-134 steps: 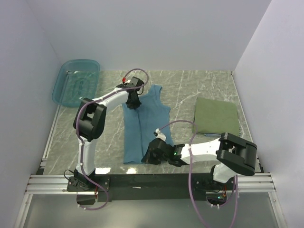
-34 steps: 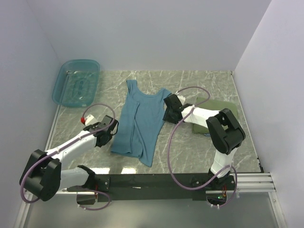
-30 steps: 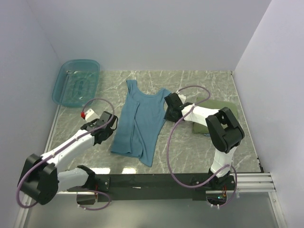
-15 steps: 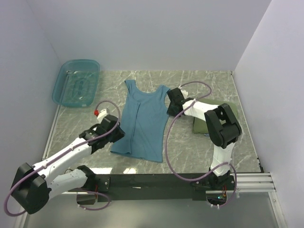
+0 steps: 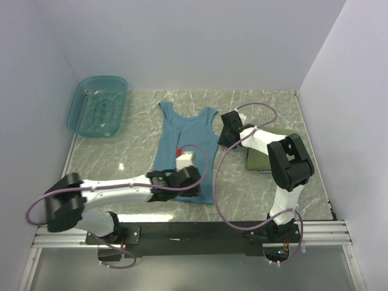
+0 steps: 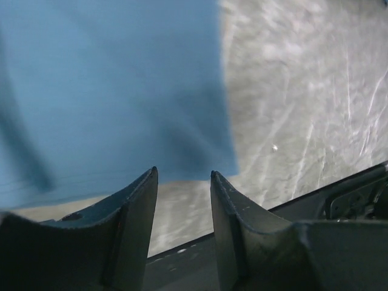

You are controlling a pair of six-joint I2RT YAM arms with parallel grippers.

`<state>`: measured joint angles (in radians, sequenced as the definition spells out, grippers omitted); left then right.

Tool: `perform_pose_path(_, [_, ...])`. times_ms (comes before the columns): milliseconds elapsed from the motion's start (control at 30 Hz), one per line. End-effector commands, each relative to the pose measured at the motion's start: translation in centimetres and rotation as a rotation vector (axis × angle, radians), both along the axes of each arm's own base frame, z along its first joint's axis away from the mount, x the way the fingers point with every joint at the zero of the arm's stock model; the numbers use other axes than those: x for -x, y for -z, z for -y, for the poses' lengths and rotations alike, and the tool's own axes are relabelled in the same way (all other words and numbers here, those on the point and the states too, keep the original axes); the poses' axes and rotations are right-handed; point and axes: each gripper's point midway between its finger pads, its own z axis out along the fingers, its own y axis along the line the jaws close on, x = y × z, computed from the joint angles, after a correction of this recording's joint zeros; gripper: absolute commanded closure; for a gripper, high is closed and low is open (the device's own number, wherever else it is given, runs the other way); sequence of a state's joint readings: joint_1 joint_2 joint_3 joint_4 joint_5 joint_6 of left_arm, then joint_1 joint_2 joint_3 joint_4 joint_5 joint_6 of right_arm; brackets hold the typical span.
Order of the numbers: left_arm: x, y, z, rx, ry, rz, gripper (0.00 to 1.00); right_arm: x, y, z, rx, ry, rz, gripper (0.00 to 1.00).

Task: Fold and stack the tank tops

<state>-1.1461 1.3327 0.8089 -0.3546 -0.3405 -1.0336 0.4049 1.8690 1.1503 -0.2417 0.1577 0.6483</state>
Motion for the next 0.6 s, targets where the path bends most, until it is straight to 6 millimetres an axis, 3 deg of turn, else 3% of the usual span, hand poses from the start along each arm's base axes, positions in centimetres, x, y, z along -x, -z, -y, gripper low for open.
perform_pose_path(0, [-0.3, -2.0, 3.9, 0.006, 0.011, 0.093, 0.54, -0.9, -4.1, 0.5, -0.03, -0.007, 0.095, 0.59])
perform_pose_path(33, [0.0, -0.4, 3.9, -0.062, 0.011, 0.079, 0.54, -0.9, -5.1, 0.6, -0.042, -0.004, 0.114, 0.59])
perform_pose_path(100, [0.1, -0.8, 5.2, -0.087, -0.013, 0.101, 0.55, -0.9, -5.9, 1.3, -0.06, 0.017, 0.125, 0.59])
perform_pose_path(133, [0.2, 0.4, 5.5, -0.132, -0.012, 0.098, 0.54, -0.8, -6.8, 1.8, -0.071, 0.03, 0.136, 0.59])
perform_pose_path(200, [0.5, 0.7, 6.1, -0.161, -0.016, 0.106, 0.55, -0.8, -7.6, 2.3, -0.104, 0.046, 0.146, 0.59])
perform_pose_path(333, [0.8, 3.2, 7.2, -0.231, 0.008, 0.089, 0.55, -0.5, -9.1, 3.7, -0.151, 0.068, 0.17, 0.59])
perform_pose_path(567, [2.2, 4.8, 9.1, -0.266, 0.071, 0.088, 0.56, -0.2, -8.6, 4.2, -0.169, 0.067, 0.161, 0.59])
